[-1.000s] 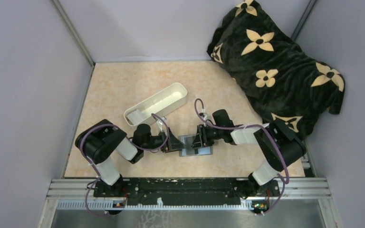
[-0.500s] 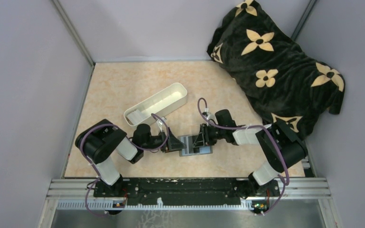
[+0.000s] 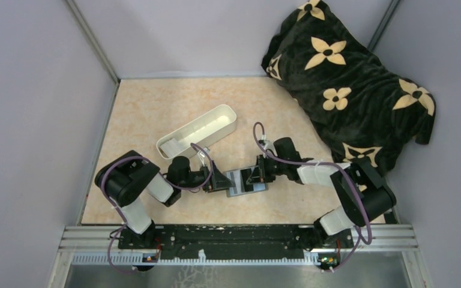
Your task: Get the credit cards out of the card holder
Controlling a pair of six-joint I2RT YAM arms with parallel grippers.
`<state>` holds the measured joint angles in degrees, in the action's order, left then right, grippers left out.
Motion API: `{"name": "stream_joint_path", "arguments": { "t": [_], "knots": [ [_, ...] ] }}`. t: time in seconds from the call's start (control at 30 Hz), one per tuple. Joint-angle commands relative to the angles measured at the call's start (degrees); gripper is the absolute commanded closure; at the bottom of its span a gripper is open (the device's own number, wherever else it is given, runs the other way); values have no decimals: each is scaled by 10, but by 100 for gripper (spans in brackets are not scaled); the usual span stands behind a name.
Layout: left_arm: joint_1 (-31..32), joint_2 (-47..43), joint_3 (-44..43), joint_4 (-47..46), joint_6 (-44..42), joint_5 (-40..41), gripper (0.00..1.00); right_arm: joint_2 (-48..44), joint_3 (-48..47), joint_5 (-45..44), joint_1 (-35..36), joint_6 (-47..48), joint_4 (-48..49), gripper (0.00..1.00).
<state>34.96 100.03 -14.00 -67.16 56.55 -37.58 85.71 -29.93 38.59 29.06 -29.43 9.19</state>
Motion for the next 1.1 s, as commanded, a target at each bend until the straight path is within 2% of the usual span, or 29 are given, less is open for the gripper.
{"name": "stream_joint_path", "arguments": {
  "t": [0.0,0.3,0.5,0.67,0.8,1.07],
  "knots": [
    [-11,8,19,83,-36,37,7,-59,-11,-61,-9,21,-45,100],
    [-11,-56,3,151,-60,41,6,-124,-31,-85,-14,26,-103,100],
    [-11,-123,-13,202,-76,37,8,-167,-55,-44,-15,16,-115,100],
    [-11,-190,-36,271,-103,38,9,-175,-59,-7,-13,-3,-92,100],
    [-11,-231,-44,286,-109,28,10,-175,-62,-3,4,-20,-73,100],
    [-10,-250,-48,243,-95,0,32,-151,-79,-6,71,-57,-31,100]
  ]
}}
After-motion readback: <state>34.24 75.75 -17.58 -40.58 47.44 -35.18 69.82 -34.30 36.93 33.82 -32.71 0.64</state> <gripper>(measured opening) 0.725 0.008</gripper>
